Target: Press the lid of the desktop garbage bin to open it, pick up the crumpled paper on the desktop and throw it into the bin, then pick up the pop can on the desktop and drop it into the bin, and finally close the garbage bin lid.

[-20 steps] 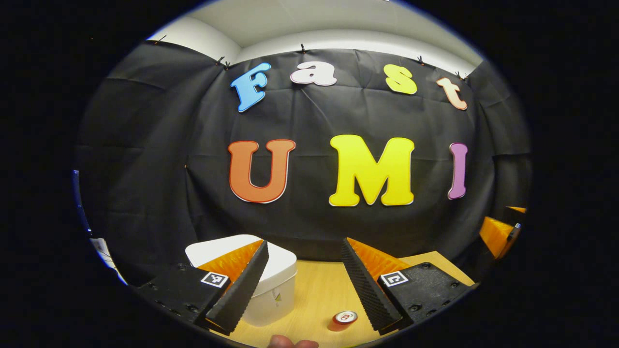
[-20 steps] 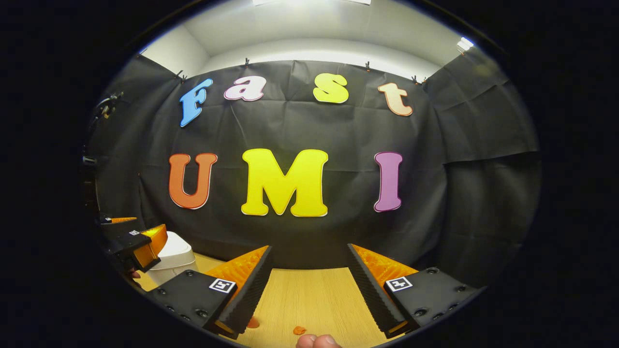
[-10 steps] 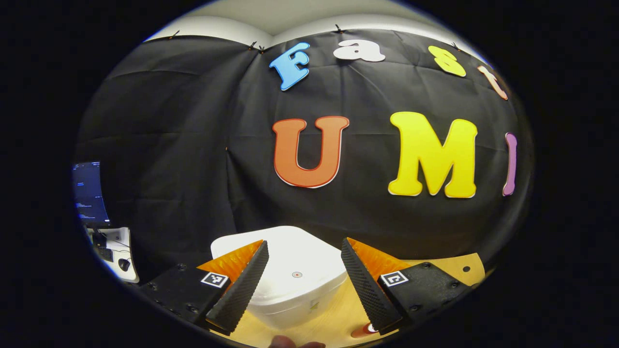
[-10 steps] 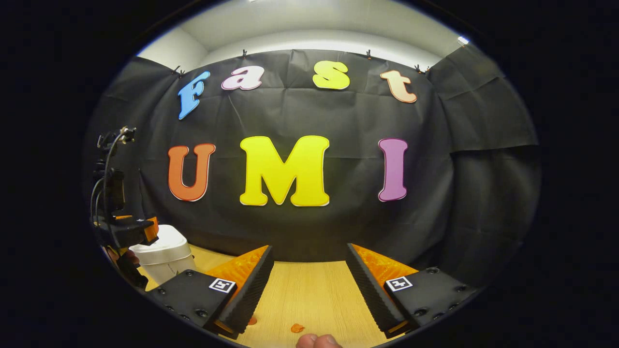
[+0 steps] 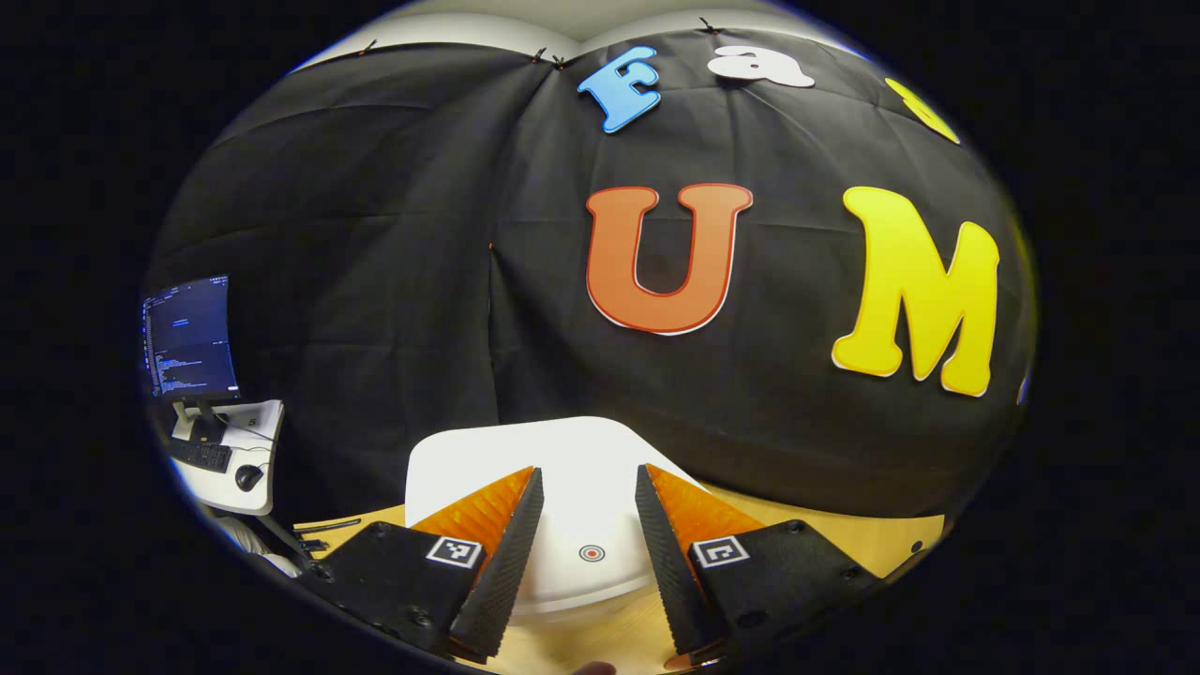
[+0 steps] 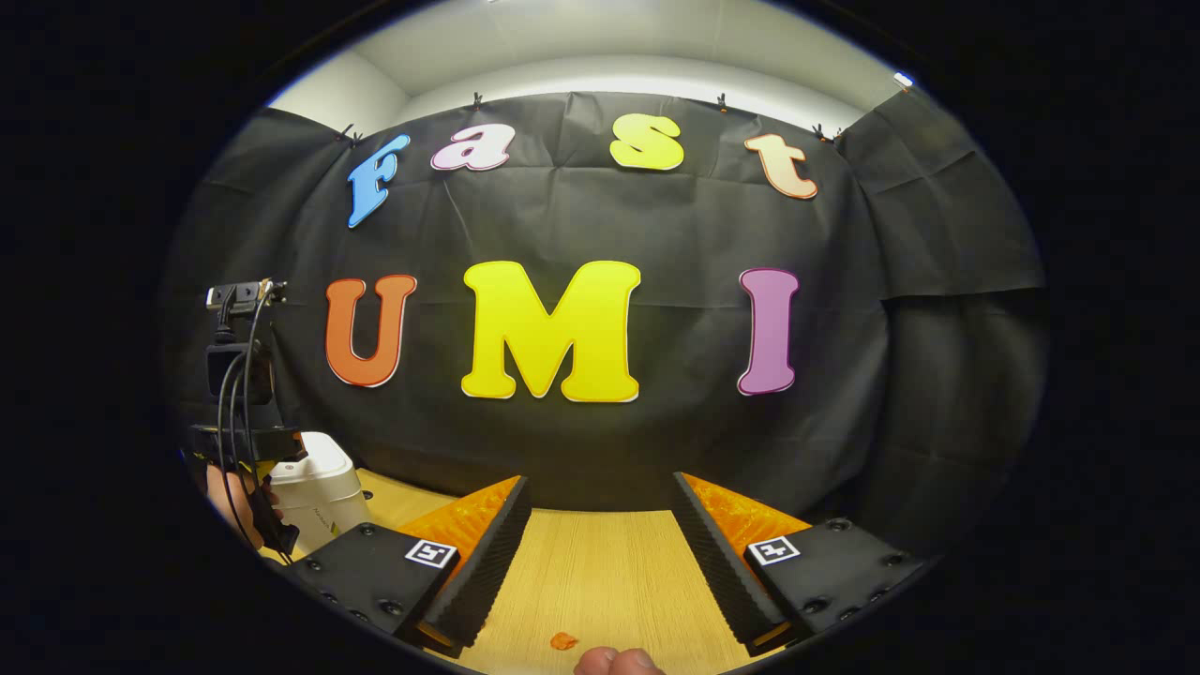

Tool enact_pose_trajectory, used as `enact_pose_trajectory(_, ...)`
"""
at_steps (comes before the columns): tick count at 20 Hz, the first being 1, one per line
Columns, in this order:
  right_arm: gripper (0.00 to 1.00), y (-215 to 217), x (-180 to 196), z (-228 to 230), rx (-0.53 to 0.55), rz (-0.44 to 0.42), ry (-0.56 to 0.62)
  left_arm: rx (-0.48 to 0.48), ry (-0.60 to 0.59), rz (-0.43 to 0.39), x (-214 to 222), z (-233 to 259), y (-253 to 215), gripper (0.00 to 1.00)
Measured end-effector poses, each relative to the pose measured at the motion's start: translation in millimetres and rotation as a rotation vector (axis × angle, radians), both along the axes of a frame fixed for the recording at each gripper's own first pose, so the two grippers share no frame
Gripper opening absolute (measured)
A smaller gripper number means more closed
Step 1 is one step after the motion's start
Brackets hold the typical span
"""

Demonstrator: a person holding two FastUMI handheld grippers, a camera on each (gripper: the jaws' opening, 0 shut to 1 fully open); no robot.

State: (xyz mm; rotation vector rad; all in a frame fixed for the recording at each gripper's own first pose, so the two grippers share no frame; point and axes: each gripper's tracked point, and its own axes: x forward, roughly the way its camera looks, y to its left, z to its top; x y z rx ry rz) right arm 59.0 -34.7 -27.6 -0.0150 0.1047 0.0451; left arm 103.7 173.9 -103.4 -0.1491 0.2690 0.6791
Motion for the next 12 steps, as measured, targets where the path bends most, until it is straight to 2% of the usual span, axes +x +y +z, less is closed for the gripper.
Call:
enact_pose_trajectory(4,0.96,-2,5,-4,0.002,0.006,0.008,-0.05,0.025,0.012,4,-13,-9,0.56)
enact_pose_trajectory(8,0.96,-2,7,-8,0.006,0.01,0.015,-0.036,0.051,0.046,-1,-21,-4,0.41)
enact_pose_trajectory(9,0.96,-3,7,-9,0.006,0.007,0.016,-0.019,0.056,0.041,0,-20,-5,0.34)
enact_pose_trajectory(11,0.96,-2,7,-14,0.007,0.009,0.028,-0.013,0.048,0.042,0,-25,-5,0.3)
enact_pose_trajectory(12,0.96,-2,7,-17,0.007,0.011,0.033,-0.002,0.053,0.038,-1,-26,-4,0.19)
